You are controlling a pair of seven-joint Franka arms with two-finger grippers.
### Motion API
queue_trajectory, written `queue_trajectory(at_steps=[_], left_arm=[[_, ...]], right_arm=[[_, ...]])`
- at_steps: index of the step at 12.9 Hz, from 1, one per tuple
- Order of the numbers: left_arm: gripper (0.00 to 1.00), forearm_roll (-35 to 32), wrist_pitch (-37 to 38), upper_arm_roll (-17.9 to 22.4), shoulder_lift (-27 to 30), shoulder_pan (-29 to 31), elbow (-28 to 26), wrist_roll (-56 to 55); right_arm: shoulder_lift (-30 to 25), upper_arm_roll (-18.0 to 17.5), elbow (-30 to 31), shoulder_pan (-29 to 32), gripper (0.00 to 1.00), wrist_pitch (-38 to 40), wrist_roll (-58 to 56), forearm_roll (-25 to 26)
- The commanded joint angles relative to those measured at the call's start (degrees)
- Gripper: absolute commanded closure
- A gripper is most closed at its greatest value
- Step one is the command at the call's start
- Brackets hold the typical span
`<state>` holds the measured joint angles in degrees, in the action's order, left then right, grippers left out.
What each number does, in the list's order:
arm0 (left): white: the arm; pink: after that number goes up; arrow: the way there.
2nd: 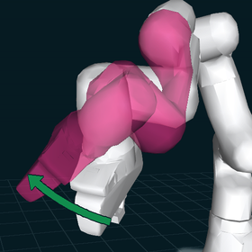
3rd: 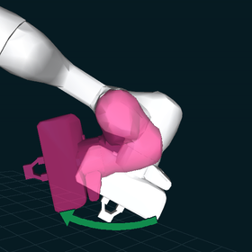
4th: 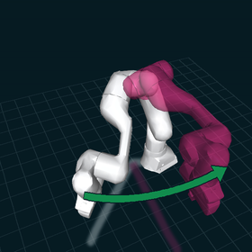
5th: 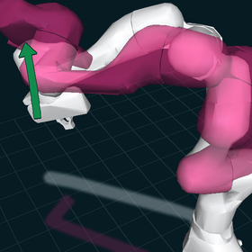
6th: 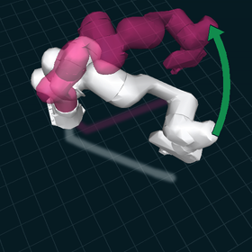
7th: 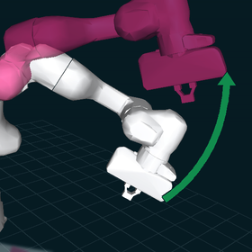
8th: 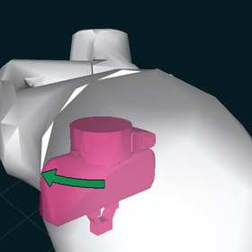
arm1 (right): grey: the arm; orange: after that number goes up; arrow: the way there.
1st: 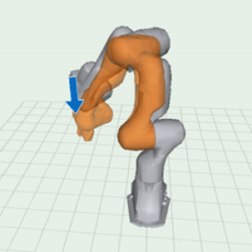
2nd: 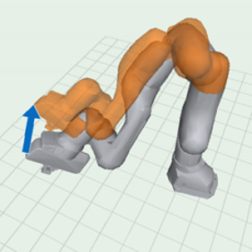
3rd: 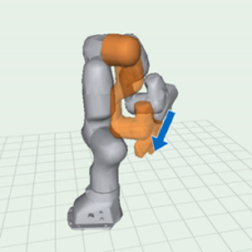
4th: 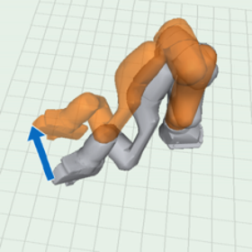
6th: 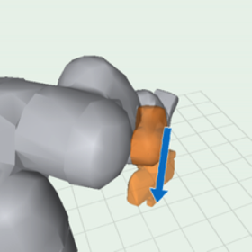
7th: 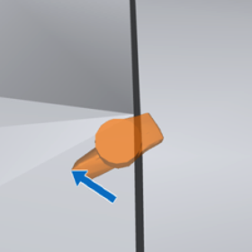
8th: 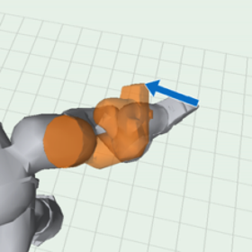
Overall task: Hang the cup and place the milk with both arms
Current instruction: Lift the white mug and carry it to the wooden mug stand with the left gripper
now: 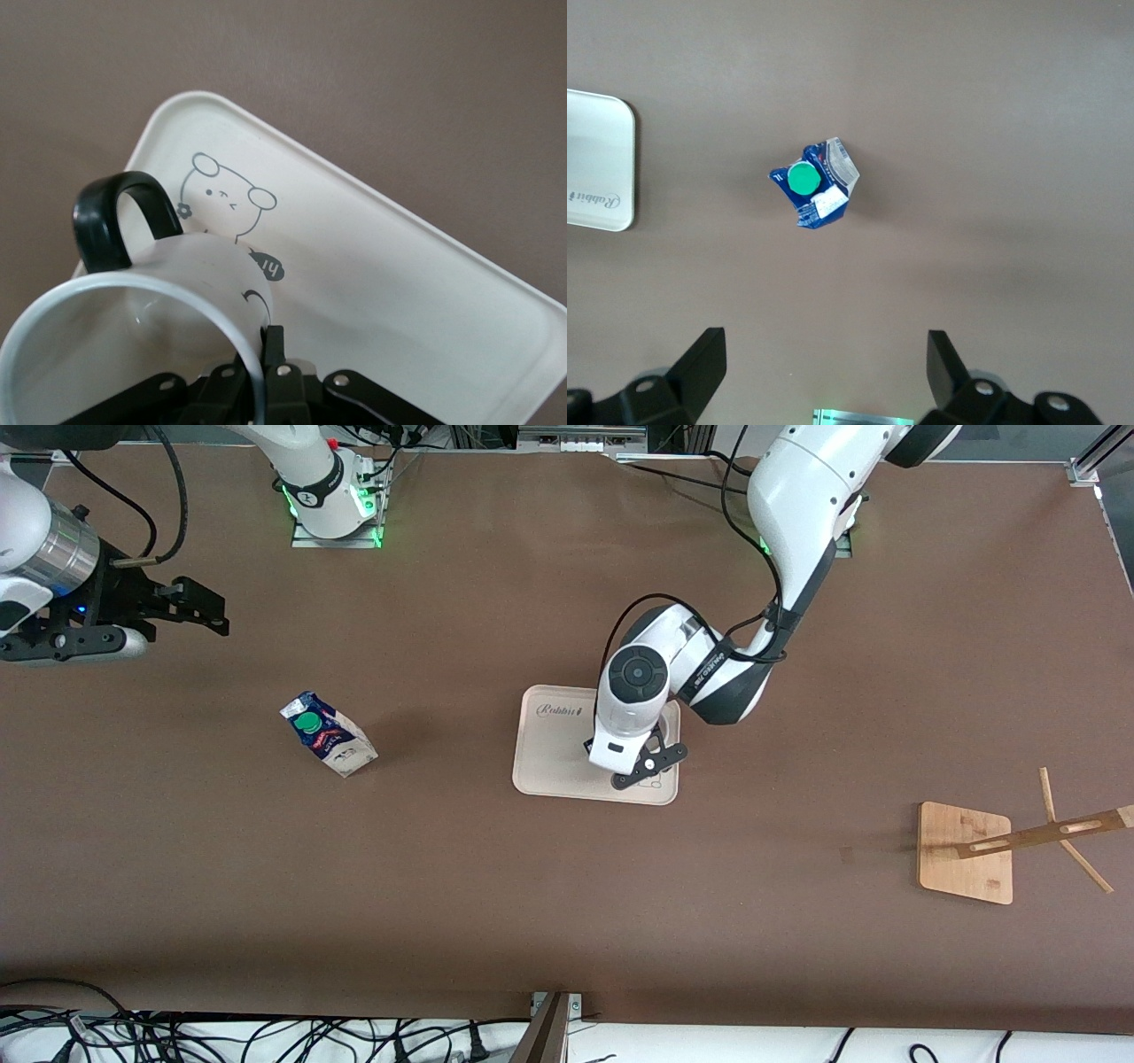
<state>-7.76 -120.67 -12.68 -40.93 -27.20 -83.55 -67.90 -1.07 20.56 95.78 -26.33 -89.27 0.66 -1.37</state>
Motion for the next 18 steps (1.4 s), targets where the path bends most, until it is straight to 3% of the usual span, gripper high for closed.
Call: queue_trajectory(at_steps=[1,3,4,6,9,12,16,18], left_arm=[[1.0,-7.76,2.98,0.03,5.5,-0.75,1.28,-0.31],[1.0,-10.77,3.33,0.73,7.17,0.12,4.17,4.93],[1.0,-11.04,4.9,0.82,8.66,2.65,5.23,13.84],[1.0,-10.79,7.1,0.82,13.05,6.96,5.51,32.22],[1.0,-9.74,19.11,0.38,18.42,11.98,8.29,47.82],[1.0,-9.9,25.64,0.82,21.42,14.63,11.39,51.18],[1.0,-8.5,25.83,0.12,21.95,21.74,11.48,59.37],[1.0,-0.74,25.66,0.29,21.95,27.34,11.48,59.37]], right_arm=[[-1.31,-7.15,1.87,7.55,0.0,-1.69,-3.28,1.55],[-1.22,-19.45,1.78,20.56,0.0,-1.87,-4.52,1.64],[-1.22,-22.64,1.52,24.01,0.0,-1.87,-4.88,1.64],[-0.87,-22.76,0.47,24.04,0.0,-1.78,-5.14,1.73],[0.36,-22.85,-1.21,23.96,0.0,-1.69,-4.53,1.81],[0.54,-22.76,-1.64,24.04,0.0,-1.78,-4.44,2.16],[2.38,-23.02,-2.78,23.87,0.0,-2.13,-4.35,3.57],[2.65,-23.02,-2.96,23.87,0.0,-2.13,-4.35,3.66]])
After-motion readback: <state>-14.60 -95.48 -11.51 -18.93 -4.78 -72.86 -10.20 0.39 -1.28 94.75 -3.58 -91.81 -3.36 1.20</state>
